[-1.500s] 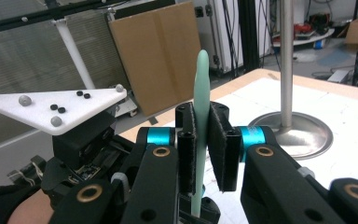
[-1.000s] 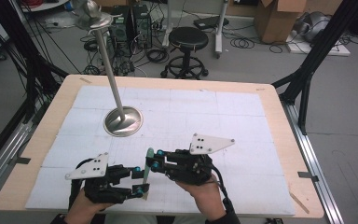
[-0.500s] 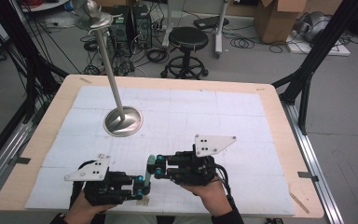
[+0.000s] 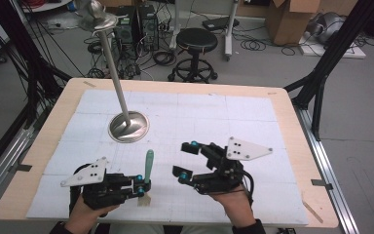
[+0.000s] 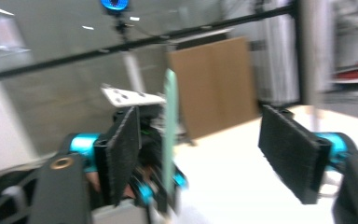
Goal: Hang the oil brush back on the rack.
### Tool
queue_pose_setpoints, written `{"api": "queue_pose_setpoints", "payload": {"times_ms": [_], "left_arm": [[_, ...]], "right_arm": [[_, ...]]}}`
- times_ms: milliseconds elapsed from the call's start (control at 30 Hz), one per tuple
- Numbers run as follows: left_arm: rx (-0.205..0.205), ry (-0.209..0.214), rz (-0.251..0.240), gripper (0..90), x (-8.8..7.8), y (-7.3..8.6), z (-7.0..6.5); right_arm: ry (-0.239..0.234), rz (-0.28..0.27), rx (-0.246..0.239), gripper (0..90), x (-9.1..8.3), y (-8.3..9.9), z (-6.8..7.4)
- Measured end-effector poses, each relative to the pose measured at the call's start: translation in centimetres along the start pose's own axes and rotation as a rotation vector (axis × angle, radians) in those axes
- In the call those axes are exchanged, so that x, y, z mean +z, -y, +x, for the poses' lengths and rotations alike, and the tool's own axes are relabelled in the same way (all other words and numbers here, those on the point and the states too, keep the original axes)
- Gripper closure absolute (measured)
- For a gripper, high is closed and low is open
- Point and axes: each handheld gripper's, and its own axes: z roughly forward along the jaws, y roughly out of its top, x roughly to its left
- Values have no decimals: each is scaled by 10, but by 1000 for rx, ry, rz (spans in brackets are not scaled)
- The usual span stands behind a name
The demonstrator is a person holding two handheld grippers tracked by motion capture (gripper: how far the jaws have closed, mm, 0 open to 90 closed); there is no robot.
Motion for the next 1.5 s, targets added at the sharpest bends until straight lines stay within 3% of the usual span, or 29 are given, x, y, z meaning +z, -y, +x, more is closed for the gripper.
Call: {"api": "queue_pose_setpoints", "payload": {"times_ms": [100, 167, 367, 500, 667, 900, 1233, 1500], "left_arm": [[-9, -48, -12, 843, -5, -2, 6], [-14, -80, -20, 844, -8, -5, 11], [-15, -184, -59, 844, -16, -26, 29], [14, -214, -77, 843, -22, -47, 39], [23, -213, -126, 843, -35, -77, 54], [32, -210, -142, 843, -53, -111, 76], [-29, -185, -195, 844, -63, -132, 106], [-63, -169, -202, 844, -66, -140, 122]], "right_arm": [[150, 29, -67, 215, -19, 3, 0], [238, 76, -106, 202, -30, 8, 0], [388, 171, -165, 174, -55, 23, -7], [409, 165, -161, 174, -64, 30, -11], [413, 163, -148, 174, -66, 33, -13], [407, 164, -152, 174, -64, 34, -12], [394, 172, -150, 174, -60, 36, -14], [389, 183, -151, 174, -57, 37, -14]]}}
